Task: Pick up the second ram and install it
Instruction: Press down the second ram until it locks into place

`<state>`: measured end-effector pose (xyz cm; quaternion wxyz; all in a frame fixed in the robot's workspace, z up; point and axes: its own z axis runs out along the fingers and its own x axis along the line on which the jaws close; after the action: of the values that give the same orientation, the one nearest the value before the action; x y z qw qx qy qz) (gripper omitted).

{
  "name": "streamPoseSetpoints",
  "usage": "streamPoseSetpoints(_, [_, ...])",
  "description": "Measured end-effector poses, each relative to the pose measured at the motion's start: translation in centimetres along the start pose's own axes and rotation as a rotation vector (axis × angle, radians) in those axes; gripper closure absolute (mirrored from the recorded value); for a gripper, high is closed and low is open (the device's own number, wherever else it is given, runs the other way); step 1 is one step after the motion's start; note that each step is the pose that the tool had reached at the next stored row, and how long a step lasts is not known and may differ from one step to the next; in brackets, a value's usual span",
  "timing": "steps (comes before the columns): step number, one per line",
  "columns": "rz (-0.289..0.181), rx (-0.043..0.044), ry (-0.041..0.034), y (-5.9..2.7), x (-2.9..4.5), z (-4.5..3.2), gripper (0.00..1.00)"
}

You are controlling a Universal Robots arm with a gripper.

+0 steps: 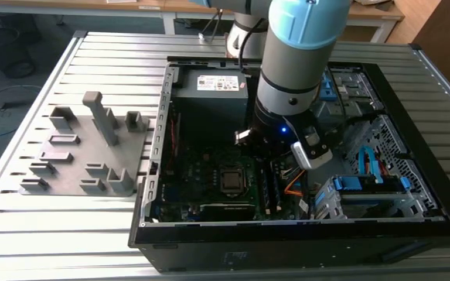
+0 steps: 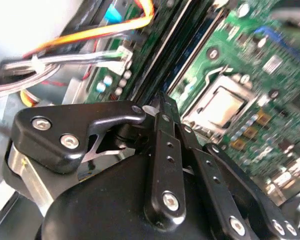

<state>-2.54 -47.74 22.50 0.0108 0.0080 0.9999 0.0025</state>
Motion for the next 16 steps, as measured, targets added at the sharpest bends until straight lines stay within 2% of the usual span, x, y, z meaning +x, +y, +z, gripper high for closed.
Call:
streamPoseSetpoints(5, [0.0, 0.0185, -0.0003, -1.54, -0.02, 0.07, 0.9])
streamPoseSetpoints(7, [0.0, 0.0256, -0.0003, -1.77, -0.02, 0.16, 0.9])
streamPoseSetpoints(12, [-0.001, 0.0333, 0.0012, -1.81, -0.01, 0.55, 0.9])
streamPoseSetpoints(16, [-0.001, 0.0351, 0.0013, -1.82, -0.01, 0.82, 0.9])
